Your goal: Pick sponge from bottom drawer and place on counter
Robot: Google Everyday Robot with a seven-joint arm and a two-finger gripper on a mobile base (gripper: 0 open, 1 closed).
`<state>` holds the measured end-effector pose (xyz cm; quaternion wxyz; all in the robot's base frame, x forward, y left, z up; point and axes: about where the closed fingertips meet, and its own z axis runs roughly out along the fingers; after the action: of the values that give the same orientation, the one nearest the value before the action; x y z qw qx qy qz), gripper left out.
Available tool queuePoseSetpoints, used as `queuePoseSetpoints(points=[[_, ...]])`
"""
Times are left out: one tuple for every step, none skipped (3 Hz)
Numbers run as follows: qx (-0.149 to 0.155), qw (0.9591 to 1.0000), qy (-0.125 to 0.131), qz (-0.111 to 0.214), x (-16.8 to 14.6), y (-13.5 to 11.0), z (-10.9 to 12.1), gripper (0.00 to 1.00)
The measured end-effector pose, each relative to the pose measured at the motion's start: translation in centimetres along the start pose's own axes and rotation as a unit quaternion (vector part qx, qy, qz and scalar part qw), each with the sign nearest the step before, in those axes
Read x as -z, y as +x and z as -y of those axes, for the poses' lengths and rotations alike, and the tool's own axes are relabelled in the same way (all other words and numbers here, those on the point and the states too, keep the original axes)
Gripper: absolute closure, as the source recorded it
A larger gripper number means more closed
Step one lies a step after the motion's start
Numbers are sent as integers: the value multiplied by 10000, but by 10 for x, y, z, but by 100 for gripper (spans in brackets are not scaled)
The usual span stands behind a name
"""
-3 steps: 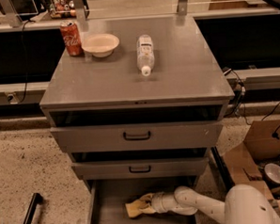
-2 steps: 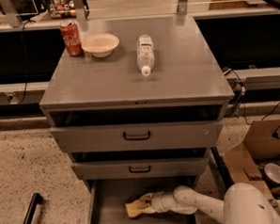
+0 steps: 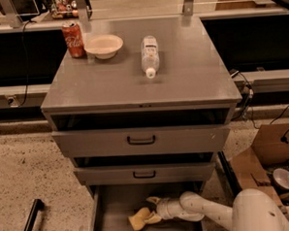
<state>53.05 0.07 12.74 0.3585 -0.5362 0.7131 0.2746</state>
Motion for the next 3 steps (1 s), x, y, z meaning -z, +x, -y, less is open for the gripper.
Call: queuePoseSetpoints(points=[[71, 9999, 34, 99, 6, -4, 0, 11], [69, 9999, 19, 97, 4, -4, -1, 0], [78, 10000, 15, 48, 3, 0, -1, 1]])
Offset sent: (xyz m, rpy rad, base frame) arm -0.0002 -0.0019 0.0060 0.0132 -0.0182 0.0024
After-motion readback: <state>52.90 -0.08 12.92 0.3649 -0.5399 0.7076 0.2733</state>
